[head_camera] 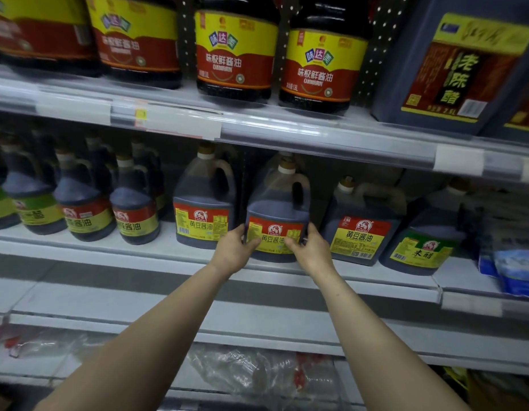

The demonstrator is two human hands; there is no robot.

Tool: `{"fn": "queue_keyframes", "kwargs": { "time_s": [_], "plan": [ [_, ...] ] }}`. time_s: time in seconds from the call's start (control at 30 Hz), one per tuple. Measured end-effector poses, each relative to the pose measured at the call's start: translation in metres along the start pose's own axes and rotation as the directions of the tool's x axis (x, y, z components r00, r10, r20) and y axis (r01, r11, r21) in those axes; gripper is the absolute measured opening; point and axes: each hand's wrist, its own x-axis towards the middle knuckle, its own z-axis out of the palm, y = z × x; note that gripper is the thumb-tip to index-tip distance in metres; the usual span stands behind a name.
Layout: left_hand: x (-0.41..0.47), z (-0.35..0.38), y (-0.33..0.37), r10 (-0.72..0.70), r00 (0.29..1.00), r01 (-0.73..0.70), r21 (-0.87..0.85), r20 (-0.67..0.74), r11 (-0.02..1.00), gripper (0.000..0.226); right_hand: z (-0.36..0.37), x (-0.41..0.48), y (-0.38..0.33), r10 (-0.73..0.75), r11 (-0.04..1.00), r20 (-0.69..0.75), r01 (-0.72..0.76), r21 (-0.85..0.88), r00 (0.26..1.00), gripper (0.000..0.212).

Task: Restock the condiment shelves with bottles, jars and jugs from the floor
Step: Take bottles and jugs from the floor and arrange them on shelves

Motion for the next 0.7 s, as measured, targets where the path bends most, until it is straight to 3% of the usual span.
{"fn": "queue_keyframes", "kwargs": {
  "time_s": [0.1,0.33,0.7],
  "plan": [
    [-0.017,-0.007,-0.003,0.029,1.0,-0.03,0.042,0.006,0.999,0.053,0.002,-0.021,-0.004,-0.012,1.0,-0.038,0.012,0.004,0.999,0.055],
    [-0.061,-0.024,-0.005,0.135,0.988,-0.14,0.076,0.069,0.987,0.051,0.015,-0.077,-0.018,-0.035,0.999,-0.113,0.039,0.036,0.993,0.053],
    [-0.142,-0.057,-0.05,0.189,0.976,-0.193,0.034,0.11,0.981,0.044,0.055,-0.174,-0.014,-0.007,1.0,-0.074,0.007,-0.004,0.997,0.077]
  ]
}}
